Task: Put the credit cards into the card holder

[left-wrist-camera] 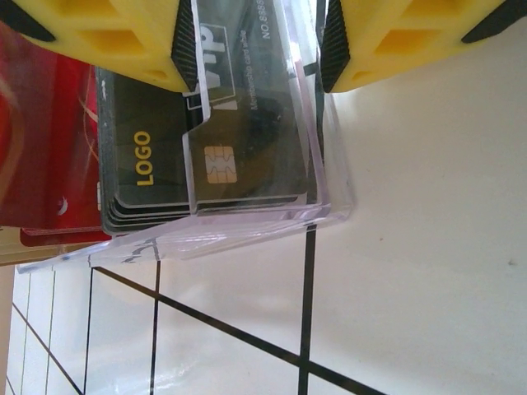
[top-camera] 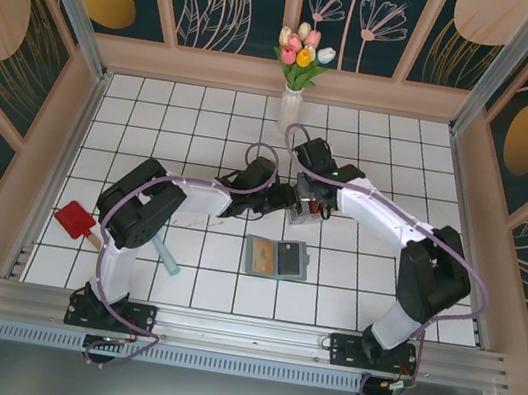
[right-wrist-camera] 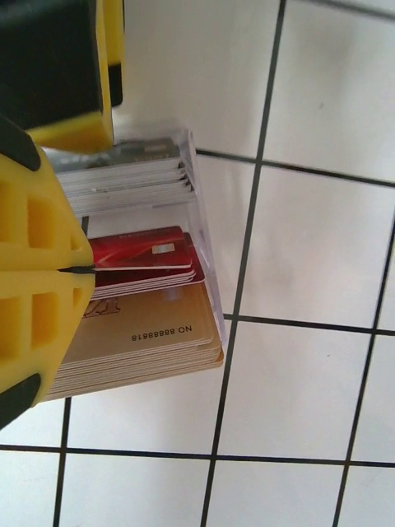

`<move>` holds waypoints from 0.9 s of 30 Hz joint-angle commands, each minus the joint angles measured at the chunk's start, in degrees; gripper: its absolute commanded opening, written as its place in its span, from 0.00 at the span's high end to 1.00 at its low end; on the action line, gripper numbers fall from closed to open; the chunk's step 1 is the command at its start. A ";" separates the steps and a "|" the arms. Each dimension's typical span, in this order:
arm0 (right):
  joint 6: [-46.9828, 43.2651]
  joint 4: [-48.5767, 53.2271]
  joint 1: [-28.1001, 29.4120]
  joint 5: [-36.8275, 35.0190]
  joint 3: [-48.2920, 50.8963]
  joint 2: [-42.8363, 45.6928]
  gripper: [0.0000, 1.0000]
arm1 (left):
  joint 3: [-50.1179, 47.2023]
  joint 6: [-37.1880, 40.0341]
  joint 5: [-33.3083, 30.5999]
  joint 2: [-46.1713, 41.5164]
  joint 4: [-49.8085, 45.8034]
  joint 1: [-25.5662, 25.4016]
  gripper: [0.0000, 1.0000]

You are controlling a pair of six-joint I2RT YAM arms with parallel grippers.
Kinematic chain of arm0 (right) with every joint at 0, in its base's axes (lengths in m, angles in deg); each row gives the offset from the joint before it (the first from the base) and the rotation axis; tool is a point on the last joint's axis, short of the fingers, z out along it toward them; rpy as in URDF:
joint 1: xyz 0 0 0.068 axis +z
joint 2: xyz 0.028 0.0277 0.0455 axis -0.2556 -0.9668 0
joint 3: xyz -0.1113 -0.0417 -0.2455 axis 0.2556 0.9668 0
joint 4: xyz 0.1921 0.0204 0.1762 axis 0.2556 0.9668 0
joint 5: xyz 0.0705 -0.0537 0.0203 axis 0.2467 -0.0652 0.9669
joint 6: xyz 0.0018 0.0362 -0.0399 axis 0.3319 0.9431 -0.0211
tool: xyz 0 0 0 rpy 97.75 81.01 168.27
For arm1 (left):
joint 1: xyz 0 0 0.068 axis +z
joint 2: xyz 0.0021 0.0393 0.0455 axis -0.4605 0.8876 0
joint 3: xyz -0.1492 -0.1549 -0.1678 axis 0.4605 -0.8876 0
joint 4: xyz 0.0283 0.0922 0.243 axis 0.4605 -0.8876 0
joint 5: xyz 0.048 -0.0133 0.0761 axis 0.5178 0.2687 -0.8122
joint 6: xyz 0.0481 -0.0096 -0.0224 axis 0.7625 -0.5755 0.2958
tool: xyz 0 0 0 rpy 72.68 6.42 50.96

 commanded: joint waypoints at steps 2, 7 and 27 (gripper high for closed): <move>3.77 0.31 -1.47 5.78 0.16 6.33 0.99 | -1.45 2.21 0.13 -4.43 -1.29 0.25 0.51; 6.35 -2.83 -4.70 13.28 3.05 12.23 0.99 | -4.18 2.23 -1.31 -9.82 0.03 0.25 0.47; 21.64 -25.08 -19.91 60.68 13.65 23.66 0.99 | -11.32 -4.98 17.14 -20.20 32.06 3.16 0.29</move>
